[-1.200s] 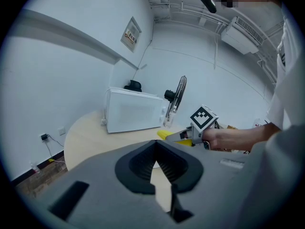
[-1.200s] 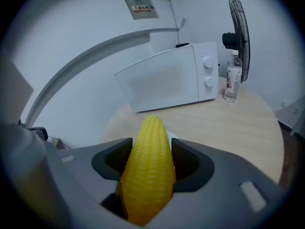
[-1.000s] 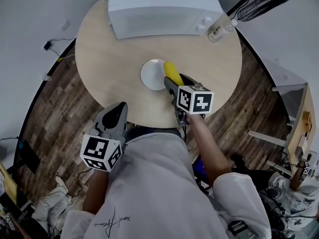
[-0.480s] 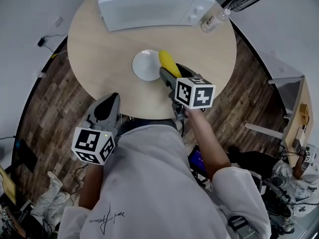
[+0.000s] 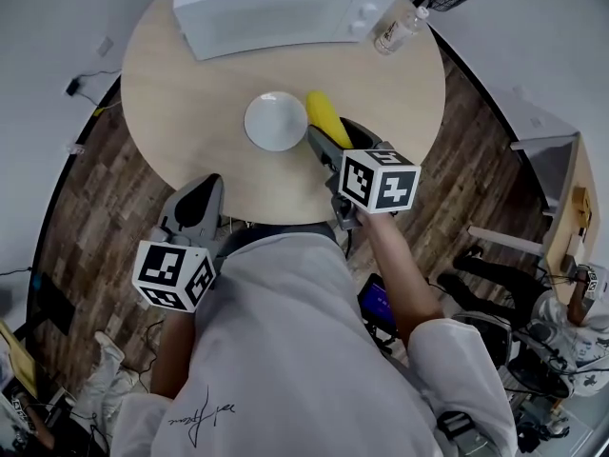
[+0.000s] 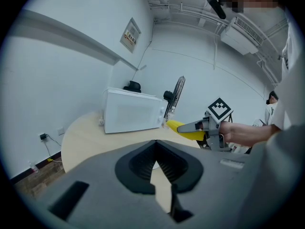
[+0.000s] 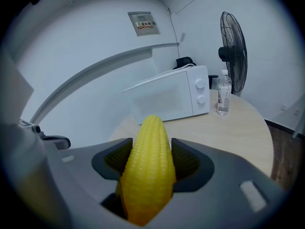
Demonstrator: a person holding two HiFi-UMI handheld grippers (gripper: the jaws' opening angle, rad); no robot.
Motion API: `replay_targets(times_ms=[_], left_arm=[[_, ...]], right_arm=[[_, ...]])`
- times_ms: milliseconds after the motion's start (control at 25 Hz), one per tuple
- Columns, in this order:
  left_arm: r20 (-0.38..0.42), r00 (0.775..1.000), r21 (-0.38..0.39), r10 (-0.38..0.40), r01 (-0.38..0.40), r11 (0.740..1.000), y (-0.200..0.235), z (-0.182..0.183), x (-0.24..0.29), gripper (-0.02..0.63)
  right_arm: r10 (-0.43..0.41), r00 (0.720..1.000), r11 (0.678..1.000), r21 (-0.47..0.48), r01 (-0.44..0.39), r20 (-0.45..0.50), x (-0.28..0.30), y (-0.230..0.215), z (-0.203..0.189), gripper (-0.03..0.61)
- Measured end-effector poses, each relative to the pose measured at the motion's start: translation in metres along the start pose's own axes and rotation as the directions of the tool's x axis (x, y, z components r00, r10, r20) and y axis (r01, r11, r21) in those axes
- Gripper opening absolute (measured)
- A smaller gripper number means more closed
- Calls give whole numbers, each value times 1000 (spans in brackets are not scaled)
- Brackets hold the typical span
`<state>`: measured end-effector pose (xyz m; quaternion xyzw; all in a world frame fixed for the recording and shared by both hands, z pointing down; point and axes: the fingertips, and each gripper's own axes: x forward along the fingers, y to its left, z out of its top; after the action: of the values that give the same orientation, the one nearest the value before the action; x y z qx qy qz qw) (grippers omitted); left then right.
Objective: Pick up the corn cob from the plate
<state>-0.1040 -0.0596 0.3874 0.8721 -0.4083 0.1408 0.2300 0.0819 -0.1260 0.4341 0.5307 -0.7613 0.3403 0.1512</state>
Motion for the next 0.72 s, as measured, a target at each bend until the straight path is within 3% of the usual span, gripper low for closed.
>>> replay_targets(times_ms=[720], left_arm=[[20,999,-38,26,-25,999,18,0,-5,-9]], right_arm=[[13,998,999,36,-15,60,-27,17,-4,270]])
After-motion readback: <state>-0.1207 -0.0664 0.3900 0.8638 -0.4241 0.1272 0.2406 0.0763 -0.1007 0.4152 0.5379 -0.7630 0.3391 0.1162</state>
